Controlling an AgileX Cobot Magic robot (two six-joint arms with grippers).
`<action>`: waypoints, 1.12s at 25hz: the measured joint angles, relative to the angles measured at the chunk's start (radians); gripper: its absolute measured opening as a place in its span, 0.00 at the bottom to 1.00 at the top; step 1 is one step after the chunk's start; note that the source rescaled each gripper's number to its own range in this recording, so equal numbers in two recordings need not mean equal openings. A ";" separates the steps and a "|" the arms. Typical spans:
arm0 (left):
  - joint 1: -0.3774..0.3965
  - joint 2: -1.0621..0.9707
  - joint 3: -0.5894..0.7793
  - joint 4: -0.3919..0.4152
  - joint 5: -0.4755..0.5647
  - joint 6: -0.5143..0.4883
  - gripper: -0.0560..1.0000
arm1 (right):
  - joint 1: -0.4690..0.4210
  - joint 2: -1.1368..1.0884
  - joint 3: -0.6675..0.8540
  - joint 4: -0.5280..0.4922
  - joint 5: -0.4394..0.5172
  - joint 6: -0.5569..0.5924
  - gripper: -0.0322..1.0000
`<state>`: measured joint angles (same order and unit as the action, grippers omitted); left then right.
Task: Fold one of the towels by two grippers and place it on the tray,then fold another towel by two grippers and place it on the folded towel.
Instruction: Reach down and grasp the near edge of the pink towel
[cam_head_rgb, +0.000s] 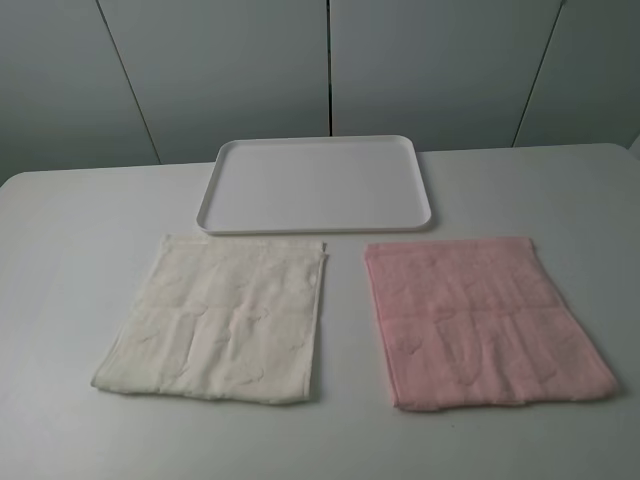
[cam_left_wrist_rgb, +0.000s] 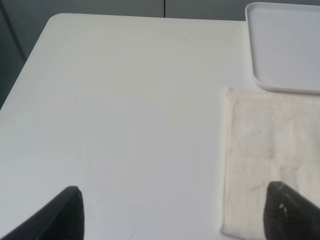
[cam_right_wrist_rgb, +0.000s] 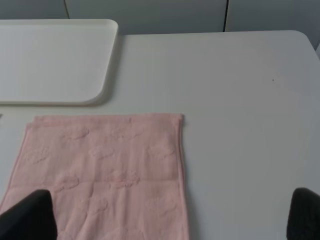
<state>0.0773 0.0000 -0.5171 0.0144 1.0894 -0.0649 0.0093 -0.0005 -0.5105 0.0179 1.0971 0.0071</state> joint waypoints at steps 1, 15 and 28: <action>0.000 0.000 0.000 0.000 0.000 -0.002 0.93 | 0.000 0.000 0.000 0.000 0.000 0.000 1.00; 0.000 0.000 0.000 0.000 0.000 -0.002 0.93 | 0.000 0.000 0.000 0.000 0.000 0.000 1.00; 0.000 0.000 0.000 0.000 0.000 0.000 0.93 | 0.000 0.000 0.000 0.000 0.000 0.000 1.00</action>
<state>0.0773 0.0000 -0.5171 0.0144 1.0894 -0.0646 0.0093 -0.0005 -0.5105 0.0179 1.0971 0.0071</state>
